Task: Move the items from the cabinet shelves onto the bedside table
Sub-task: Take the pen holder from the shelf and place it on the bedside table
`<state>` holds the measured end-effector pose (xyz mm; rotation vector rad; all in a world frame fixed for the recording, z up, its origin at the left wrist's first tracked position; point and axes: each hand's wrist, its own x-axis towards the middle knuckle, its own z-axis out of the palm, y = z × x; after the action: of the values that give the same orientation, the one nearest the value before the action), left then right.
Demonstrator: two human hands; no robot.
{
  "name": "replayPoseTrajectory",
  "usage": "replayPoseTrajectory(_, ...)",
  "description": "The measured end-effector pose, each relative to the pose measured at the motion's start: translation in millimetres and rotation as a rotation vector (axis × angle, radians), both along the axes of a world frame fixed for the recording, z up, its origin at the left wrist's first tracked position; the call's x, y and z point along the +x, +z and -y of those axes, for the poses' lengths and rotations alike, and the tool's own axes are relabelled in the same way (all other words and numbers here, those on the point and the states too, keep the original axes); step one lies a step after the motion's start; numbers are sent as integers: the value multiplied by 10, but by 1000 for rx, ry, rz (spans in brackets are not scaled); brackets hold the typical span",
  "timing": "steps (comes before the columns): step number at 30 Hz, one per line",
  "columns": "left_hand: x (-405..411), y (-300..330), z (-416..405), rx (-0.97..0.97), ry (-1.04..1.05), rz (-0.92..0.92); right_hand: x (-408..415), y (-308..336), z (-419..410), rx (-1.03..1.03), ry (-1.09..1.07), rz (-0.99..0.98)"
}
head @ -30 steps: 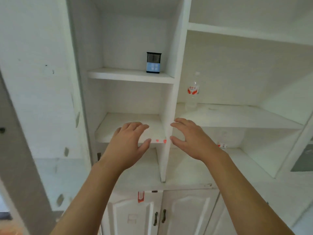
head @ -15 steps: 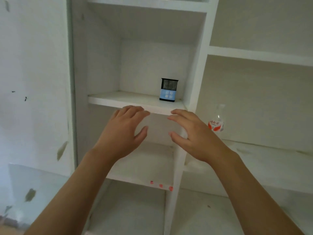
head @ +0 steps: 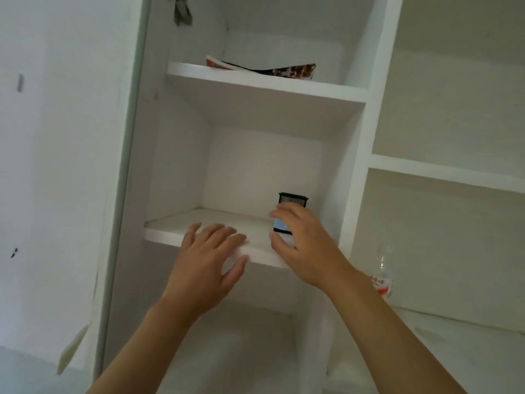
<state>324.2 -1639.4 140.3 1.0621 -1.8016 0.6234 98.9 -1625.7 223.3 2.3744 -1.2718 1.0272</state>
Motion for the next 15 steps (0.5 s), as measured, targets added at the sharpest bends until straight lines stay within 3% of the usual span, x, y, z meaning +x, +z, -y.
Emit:
replayPoseTrajectory(8, -14, -116, 213, -192, -71, -68, 208, 388, 581, -52, -236, -86)
replayPoseTrajectory(15, -28, -145, 263, -243, -97, -109, 234, 444, 885, 11, -409, -123)
